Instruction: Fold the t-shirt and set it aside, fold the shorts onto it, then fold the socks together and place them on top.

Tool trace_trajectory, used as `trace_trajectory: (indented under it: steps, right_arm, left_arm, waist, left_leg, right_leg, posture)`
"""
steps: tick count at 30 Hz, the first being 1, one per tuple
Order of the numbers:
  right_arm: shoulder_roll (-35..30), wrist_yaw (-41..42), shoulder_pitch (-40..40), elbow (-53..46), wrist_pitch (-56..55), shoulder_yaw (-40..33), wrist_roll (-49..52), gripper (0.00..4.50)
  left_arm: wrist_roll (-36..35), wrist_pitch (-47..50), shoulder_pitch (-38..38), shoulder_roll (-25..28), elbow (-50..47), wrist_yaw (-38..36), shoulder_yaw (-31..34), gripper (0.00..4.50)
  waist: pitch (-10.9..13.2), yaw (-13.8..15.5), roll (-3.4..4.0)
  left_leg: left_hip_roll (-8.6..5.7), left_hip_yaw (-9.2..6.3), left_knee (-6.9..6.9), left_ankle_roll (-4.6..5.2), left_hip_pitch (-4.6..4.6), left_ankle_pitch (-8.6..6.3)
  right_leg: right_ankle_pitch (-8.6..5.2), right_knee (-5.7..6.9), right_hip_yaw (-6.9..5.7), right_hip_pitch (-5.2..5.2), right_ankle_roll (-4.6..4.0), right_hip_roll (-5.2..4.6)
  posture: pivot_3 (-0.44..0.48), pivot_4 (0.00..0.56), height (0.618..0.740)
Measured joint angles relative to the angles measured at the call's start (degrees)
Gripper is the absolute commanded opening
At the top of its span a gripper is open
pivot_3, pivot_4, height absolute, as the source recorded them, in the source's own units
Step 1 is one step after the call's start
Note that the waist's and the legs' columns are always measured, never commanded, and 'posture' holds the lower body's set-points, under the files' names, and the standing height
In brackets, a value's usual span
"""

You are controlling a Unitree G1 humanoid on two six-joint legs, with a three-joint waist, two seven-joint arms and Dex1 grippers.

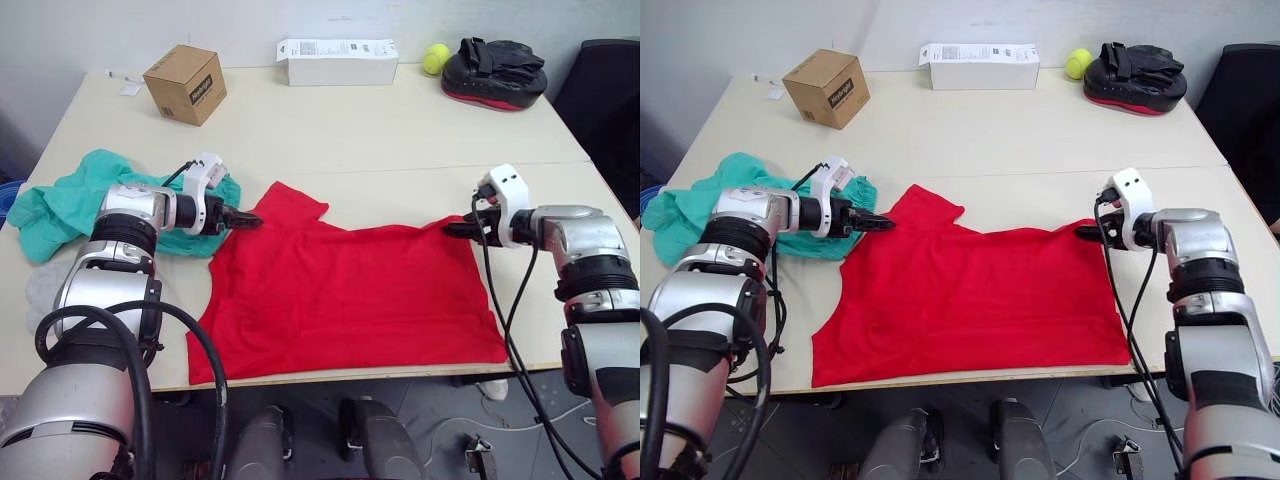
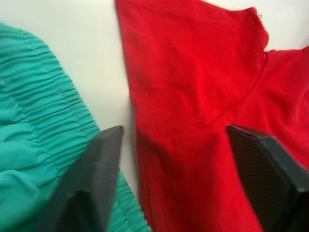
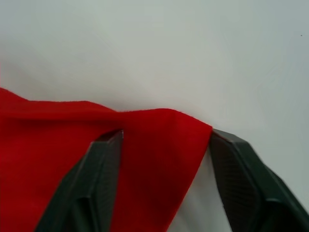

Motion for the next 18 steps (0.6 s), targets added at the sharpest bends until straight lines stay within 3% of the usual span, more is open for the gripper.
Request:
trace_trajectory:
  steps: [5,7,14,18]
  right_arm:
    - [1.18,-0.78,-0.04,0.12,0.85,-1.43,0.09,0.00]
    - [1.41,-0.89,0.10,0.00,0.61,-1.69,0.13,0.00]
    - [1.31,1.49,4.35,-4.83,-0.89,-3.99,2.04,0.00]
    - [-1.06,7.13,11.48,-13.65,-9.04,-4.30,3.64,0.00]
  left_arm:
    - [0.87,0.13,0.01,-0.34,0.56,-0.03,0.05,0.56]
    - [0.98,0.07,0.01,-0.45,0.84,-0.11,0.18,0.02]
    - [-0.05,-5.66,0.81,-0.01,0.96,-1.63,3.84,0.02]
    - [-1.81,-13.21,2.51,1.55,-3.42,-6.34,6.27,0.02]
  waist:
    - [0.00,-0.02,0.00]
    - [0.00,-0.02,0.00]
    - [0.00,0.02,0.00]
    - [0.00,0.10,0.00]
  left_leg:
    - [0.00,0.01,0.00,0.00,0.00,0.00]
    - [0.00,0.02,0.01,0.00,0.00,0.00]
    - [0.00,0.02,0.01,0.00,-0.01,0.00]
    - [-0.02,0.03,0.00,-0.02,-0.01,-0.02]
  right_leg:
    - [0.00,0.01,0.00,0.00,0.00,0.00]
    - [0.00,0.02,0.00,0.00,0.00,0.00]
    - [0.01,0.04,0.00,-0.02,0.01,0.00]
    - [0.01,0.02,-0.01,-0.02,0.02,0.00]
  posture:
    - [0.000,0.150,0.740]
    - [0.000,0.150,0.740]
    - [0.000,0.150,0.740]
    - [0.000,0.150,0.740]
